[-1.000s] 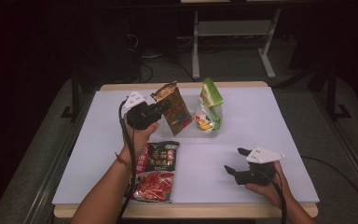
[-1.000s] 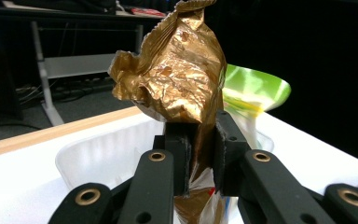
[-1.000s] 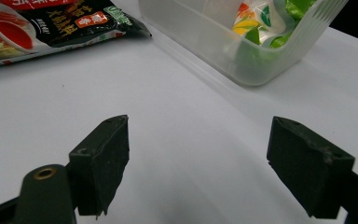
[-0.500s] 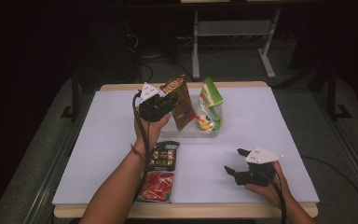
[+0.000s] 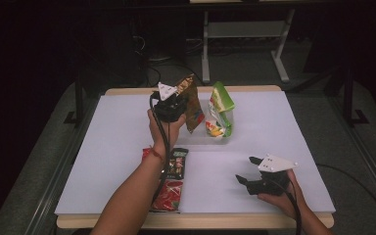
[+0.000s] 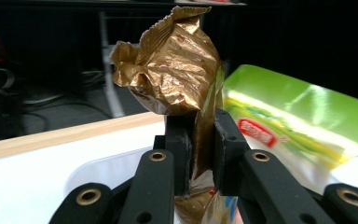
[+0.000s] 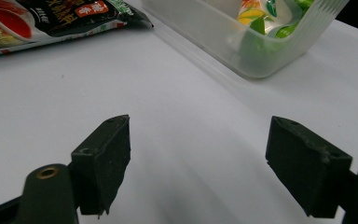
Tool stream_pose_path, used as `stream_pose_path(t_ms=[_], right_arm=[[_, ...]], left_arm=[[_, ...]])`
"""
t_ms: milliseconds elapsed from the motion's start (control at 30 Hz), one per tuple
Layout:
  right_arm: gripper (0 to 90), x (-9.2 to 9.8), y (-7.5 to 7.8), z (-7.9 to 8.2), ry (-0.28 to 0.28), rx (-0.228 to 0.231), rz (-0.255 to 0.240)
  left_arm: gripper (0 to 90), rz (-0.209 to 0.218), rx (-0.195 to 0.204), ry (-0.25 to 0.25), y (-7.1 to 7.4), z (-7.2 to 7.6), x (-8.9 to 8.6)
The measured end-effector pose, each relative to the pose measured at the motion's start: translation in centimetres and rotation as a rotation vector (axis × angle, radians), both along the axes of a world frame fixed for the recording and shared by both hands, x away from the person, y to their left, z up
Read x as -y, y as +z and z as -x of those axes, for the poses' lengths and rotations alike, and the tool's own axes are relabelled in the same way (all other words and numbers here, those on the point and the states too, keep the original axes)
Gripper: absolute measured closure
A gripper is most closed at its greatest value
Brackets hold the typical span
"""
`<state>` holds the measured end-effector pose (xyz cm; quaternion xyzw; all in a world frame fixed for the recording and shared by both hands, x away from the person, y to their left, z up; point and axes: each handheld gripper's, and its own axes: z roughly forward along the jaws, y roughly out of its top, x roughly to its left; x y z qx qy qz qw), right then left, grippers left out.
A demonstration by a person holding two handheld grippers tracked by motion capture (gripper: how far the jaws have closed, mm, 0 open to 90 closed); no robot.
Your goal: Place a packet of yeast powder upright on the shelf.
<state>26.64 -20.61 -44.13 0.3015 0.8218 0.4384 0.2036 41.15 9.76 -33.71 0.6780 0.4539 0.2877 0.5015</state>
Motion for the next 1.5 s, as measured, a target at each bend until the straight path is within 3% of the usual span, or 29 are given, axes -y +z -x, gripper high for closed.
stream_pose_path(t_ms=[133,500,667,767,933,1133,1233,1500], right_arm=[[21.4,-0.2,-0.1,0.0,0.01,-0.005,0.006],[21.8,-0.4,-0.3,0.0,0.023,-0.014,0.02],[21.9,-0.6,-0.3,-0.1,0.031,-0.018,0.026],[21.9,-0.6,-0.2,0.0,0.031,-0.014,0.023],[21.9,-0.3,-0.2,0.1,0.029,-0.011,0.017],[21.9,-0.3,-0.2,0.0,0.03,-0.013,0.017],[21.8,-0.4,-0.2,-0.1,0.034,-0.013,0.022],[21.9,-0.5,-0.3,-0.1,0.037,-0.017,0.027]], left_arm=[[79.1,-0.028,-0.007,0.026,0.0,-0.1,0.5],[78.8,-0.083,0.018,0.007,-0.8,0.3,2.8],[78.1,-0.083,-0.013,-0.005,-1.2,0.2,4.0],[77.7,-0.083,-0.046,-0.02,-2.3,0.1,4.6],[75.5,-0.034,-0.061,-0.055,-3.6,0.1,3.8],[71.7,-0.046,-0.04,-0.105,-4.0,0.7,3.5],[70.3,-0.025,-0.05,-0.106,-4.2,0.8,3.2],[66.9,-0.033,-0.074,-0.12,-4.4,0.6,2.6]])
